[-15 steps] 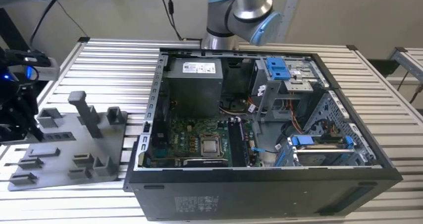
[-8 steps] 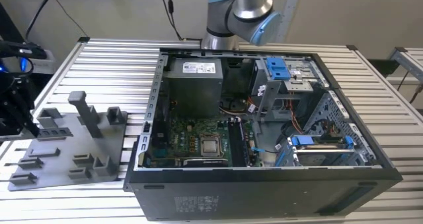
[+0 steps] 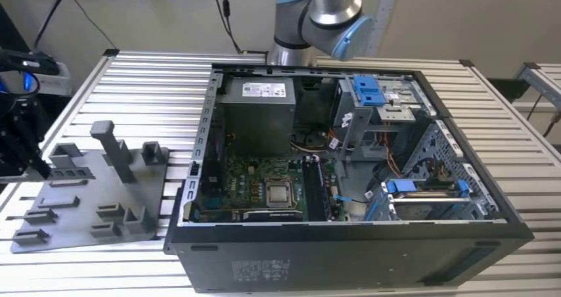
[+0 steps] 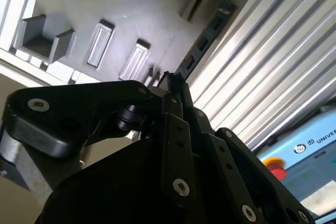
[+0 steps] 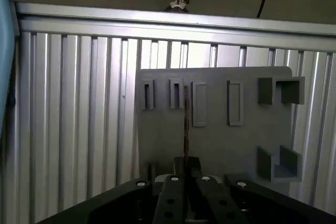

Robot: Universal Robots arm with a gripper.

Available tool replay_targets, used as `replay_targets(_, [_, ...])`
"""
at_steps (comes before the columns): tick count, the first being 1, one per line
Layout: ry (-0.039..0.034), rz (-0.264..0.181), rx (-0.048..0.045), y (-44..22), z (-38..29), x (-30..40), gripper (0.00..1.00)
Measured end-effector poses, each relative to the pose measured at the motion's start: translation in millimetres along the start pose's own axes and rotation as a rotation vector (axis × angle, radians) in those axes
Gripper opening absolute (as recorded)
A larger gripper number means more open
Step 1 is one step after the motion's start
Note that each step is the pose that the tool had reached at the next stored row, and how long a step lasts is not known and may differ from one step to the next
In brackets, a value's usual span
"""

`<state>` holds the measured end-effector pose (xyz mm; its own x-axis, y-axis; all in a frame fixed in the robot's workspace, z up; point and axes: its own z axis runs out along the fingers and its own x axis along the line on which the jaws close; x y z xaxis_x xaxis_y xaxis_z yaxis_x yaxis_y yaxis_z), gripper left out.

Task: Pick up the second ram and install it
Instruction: 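Pick up the second ram and move it above second insertion slot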

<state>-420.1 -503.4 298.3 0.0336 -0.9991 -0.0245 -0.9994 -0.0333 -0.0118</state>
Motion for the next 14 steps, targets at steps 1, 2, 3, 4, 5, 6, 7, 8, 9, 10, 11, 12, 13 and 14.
replay_targets(1, [-0.0006, 0.006, -0.0001, 0.0, -1.1, 0.0, 0.14])
replay_targets(2, [-0.001, 0.01, 0.0001, 0.0, -2.5, -0.1, 0.14])
replay_targets(3, [-0.0012, 0.012, 0.0002, 0.0, -4.5, -0.1, 0.14])
replay_targets(4, [-0.0014, 0.013, 0.0004, -0.1, -6.8, -0.2, 0.14])
replay_targets(5, [-0.0013, 0.014, 0.0003, -0.1, -9.5, -0.2, 0.14])
replay_targets(6, [-0.0013, 0.015, 0.0003, -0.1, -12.2, -0.3, 0.14])
replay_targets(7, [-0.0013, 0.016, 0.0003, -0.2, -14.8, -0.3, 0.14])
replay_targets(8, [-0.0013, 0.016, 0.0004, -0.2, -17.5, -0.4, 0.14])
replay_targets(9, [-0.0013, 0.017, 0.0005, -0.2, -20.1, -0.5, 0.14])
replay_targets(10, [-0.0013, 0.018, 0.0005, -0.2, -23.0, -0.6, 0.14])
replay_targets(11, [-0.0013, 0.019, 0.0004, -0.3, -25.9, -0.6, 0.14])
replay_targets(12, [-0.0013, 0.019, 0.0005, -0.3, -28.7, -0.7, 0.14])
replay_targets(13, [-0.0014, 0.02, 0.0005, -0.4, -31.7, -0.8, 0.14])
replay_targets(14, [-0.0014, 0.02, 0.0005, -0.4, -35.4, -0.9, 0.14])
